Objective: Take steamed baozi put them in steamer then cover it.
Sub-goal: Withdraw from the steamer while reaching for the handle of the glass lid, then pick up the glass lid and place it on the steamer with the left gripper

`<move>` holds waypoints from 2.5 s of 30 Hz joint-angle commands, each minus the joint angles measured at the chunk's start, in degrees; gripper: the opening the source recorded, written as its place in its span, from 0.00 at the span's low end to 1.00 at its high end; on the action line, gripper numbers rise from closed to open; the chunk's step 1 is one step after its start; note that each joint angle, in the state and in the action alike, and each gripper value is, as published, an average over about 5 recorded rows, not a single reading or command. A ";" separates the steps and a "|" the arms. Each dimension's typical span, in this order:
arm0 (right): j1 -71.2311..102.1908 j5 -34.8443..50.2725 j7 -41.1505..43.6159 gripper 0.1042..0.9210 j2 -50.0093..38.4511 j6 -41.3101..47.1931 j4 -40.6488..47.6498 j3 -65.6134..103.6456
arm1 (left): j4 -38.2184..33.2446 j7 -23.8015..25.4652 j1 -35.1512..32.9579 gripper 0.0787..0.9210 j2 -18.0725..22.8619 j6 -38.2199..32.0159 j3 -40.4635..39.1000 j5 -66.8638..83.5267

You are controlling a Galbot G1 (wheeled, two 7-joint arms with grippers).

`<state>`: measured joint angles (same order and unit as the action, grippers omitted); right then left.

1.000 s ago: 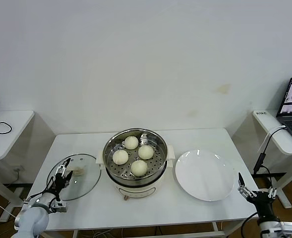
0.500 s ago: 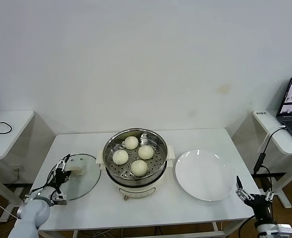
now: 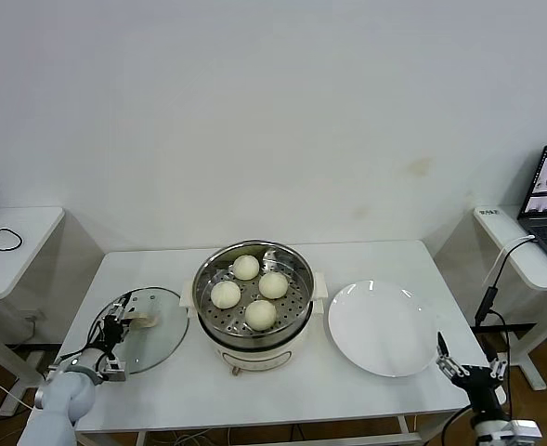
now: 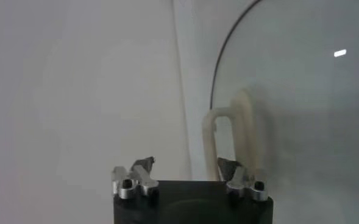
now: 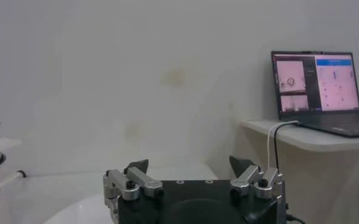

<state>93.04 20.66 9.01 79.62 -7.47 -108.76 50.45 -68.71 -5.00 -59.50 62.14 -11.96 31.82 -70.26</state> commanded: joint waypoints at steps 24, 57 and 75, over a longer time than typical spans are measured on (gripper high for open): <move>0.03 -0.62 0.36 0.88 0.22 -0.20 -0.19 -1.67 | -11.60 -11.94 -8.22 0.08 2.84 2.93 5.79 2.14; 1.27 -11.85 0.28 0.88 0.15 -1.54 -1.48 -3.41 | -51.12 9.85 -19.24 0.08 -8.68 23.44 3.10 17.61; 0.33 -22.83 -0.72 0.88 4.73 -2.37 -0.44 -7.38 | -47.63 17.76 -2.49 0.08 -2.40 32.47 -20.94 5.50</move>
<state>93.70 4.03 8.55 82.49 -9.54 -110.15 45.07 -116.52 7.66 -70.30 55.82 15.48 23.18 -58.88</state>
